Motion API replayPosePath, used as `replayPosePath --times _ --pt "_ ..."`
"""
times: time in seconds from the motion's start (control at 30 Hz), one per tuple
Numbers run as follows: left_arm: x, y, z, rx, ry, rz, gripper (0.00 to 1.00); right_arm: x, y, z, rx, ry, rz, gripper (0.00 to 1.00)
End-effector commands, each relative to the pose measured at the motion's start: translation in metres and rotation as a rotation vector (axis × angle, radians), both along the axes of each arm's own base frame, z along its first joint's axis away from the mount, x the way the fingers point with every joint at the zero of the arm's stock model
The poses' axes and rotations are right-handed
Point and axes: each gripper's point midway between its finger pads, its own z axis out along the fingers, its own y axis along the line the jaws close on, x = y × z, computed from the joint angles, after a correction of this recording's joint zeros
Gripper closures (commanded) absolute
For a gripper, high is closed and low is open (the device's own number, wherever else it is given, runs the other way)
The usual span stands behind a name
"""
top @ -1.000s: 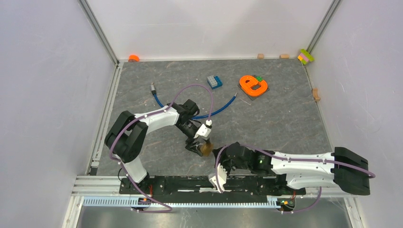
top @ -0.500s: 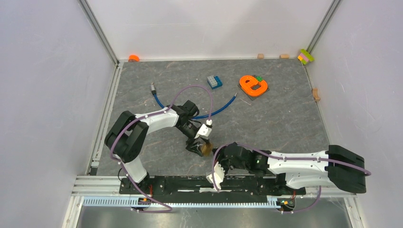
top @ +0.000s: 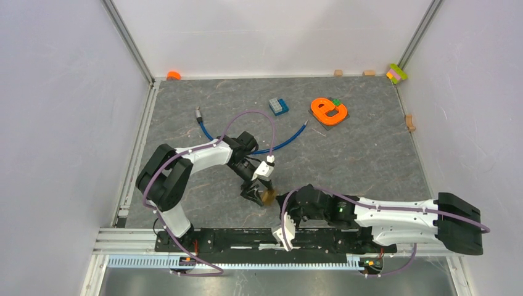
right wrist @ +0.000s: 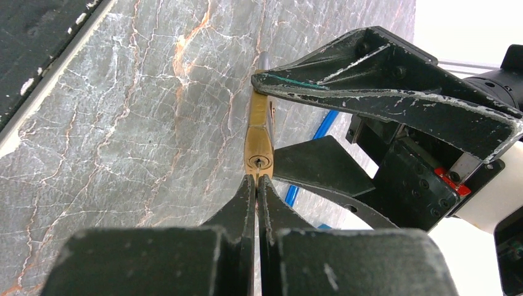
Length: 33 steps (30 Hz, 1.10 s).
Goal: Unlock with the key
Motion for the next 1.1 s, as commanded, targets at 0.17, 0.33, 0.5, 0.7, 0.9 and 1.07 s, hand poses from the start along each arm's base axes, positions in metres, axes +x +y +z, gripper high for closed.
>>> replayPosePath --times 0.17,0.33,0.5,0.7,0.9,1.07 --pt "-0.004 -0.020 0.034 -0.159 0.020 -0.039 0.98 -0.005 0.022 0.032 0.092 0.006 0.059 1.00" --pt "-0.003 -0.021 0.035 -0.161 0.020 -0.038 0.98 -0.001 0.026 0.038 0.103 0.011 0.036 1.00" --pt "-0.001 -0.022 0.035 -0.161 0.020 -0.038 0.98 -0.005 0.033 0.043 0.114 0.054 0.041 1.00" --pt "0.002 -0.023 0.037 -0.160 0.005 -0.036 0.98 -0.017 0.037 0.036 0.092 0.124 0.082 1.00" --pt "0.004 -0.025 0.040 -0.160 0.017 -0.030 0.98 -0.008 0.026 0.017 0.022 0.007 0.080 1.00" --pt "0.004 -0.026 0.039 -0.161 0.022 -0.030 0.98 -0.002 0.029 0.017 0.007 -0.068 0.072 1.00"
